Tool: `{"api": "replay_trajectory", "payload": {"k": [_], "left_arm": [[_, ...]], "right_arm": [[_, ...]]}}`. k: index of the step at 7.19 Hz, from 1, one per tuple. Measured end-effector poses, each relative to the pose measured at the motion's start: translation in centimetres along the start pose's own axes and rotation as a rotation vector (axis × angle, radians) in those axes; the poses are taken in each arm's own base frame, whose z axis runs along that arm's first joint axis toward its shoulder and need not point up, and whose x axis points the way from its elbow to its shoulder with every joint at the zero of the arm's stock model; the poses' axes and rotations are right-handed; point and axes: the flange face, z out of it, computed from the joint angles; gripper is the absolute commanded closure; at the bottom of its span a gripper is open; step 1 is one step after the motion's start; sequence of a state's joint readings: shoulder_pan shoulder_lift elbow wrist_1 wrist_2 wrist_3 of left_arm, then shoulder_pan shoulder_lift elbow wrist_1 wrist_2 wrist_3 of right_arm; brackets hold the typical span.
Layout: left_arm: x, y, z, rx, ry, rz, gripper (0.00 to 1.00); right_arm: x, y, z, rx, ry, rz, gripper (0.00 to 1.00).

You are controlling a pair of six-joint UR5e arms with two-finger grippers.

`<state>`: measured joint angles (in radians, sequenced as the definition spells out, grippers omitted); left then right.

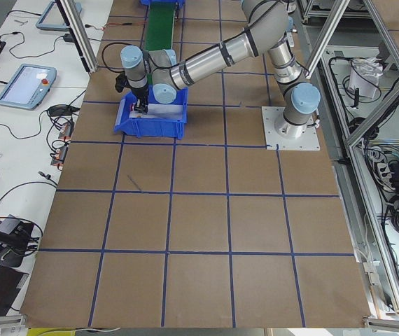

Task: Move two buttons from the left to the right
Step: 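Lower the left gripper and grasp the red-capped button, then carry the red button onto the green belt and release it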

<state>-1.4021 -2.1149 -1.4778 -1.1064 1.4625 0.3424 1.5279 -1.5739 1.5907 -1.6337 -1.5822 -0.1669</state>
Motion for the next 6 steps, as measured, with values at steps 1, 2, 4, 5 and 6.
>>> {"api": "replay_trajectory", "payload": {"k": [1, 2, 4, 5, 6], "left_arm": [[0.6, 0.7, -3.4, 0.018, -0.008, 0.004, 0.60], [1.6, 2.0, -7.7, 0.026, -0.013, 0.005, 0.60], [3.8, 5.3, -15.2, 0.033, -0.017, -0.003, 0.60], [5.4, 6.6, -17.2, 0.037, -0.015, -0.030, 0.60], [7.8, 7.1, -17.9, 0.042, -0.011, -0.067, 0.60]], "right_arm": [[0.0, 0.0, 0.0, 0.000, 0.001, 0.000, 0.00], [0.0, 0.0, 0.0, 0.000, 0.001, 0.000, 0.00], [0.0, 0.0, 0.0, 0.000, 0.001, 0.000, 0.00], [0.0, 0.0, 0.0, 0.000, 0.000, 0.000, 0.00], [0.0, 0.0, 0.0, 0.001, 0.000, 0.000, 0.00]]}}
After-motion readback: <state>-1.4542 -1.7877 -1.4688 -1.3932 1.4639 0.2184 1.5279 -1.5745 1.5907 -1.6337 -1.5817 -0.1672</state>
